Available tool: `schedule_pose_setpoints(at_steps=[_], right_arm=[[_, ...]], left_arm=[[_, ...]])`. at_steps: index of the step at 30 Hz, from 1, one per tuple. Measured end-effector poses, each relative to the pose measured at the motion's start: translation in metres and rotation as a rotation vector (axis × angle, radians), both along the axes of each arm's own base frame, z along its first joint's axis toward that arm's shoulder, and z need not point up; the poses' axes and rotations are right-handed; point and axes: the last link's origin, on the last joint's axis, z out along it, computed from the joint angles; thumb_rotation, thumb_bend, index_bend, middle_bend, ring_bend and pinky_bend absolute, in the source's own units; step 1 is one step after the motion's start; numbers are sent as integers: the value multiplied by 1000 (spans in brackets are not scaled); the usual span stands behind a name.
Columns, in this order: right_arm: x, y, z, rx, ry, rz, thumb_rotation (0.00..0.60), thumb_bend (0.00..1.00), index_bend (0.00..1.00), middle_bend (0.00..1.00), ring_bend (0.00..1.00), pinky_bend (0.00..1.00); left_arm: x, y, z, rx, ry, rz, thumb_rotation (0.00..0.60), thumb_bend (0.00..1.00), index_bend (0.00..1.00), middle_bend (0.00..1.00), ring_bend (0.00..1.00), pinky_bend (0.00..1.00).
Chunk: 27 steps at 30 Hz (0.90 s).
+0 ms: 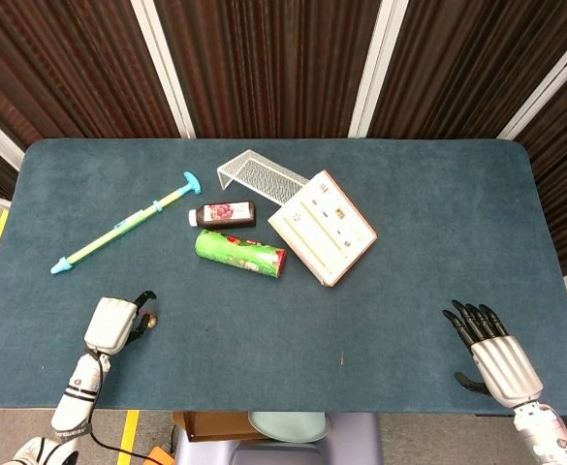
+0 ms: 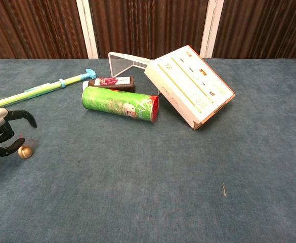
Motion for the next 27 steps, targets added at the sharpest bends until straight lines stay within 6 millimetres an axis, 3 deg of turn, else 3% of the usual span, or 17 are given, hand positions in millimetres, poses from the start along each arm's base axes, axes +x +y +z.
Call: schedule_pose_setpoints(at_steps=[7,9,10,11,12,14,15,17,21,24,27], right_arm=[[1,0,1,-2,-4,4,600,293,0,0,0,0],[0,0,1,-2,-5,4,600,293,0,0,0,0],[0,0,2,-3,-6,4,600,293,0,0,0,0],[1,0,2,-4,-7,4,600,293,0,0,0,0],[0,0,3,-6,-9,4,600,293,0,0,0,0],[0,1,4,-12,-8,3,600,293,0,0,0,0],[0,1,5,-14,-7,2,600,293,0,0,0,0],[0,1,5,-21,-1,2,600,292,0,0,0,0],[1,1,6,-34,4,1,600,293,0,0,0,0],[3,2,6,-34,-5,5,600,293,0,0,0,0],[4,2,8,-43,-9,8,600,293,0,0,0,0]], left_arm=[[3,-7,7,-15,-13,-8,600,403,116,983,988,1000],[5,-11,15,4,-33,-22,600,402,89,892,902,979],[6,-13,20,16,-45,-30,600,402,77,802,810,917],[7,-17,27,31,-59,-38,600,403,62,635,637,774],[7,-23,37,50,-79,-46,600,403,48,431,413,574],[5,-35,56,76,-101,-52,600,403,29,113,83,249],[2,-45,70,85,-108,-48,600,403,24,35,14,150],[-3,-64,91,90,-118,-30,600,402,19,0,0,69],[-17,-116,137,140,-144,38,600,397,16,0,0,20],[-21,-134,151,165,-148,69,600,397,10,0,0,20],[-23,-135,151,134,-125,95,600,397,7,0,0,20]])
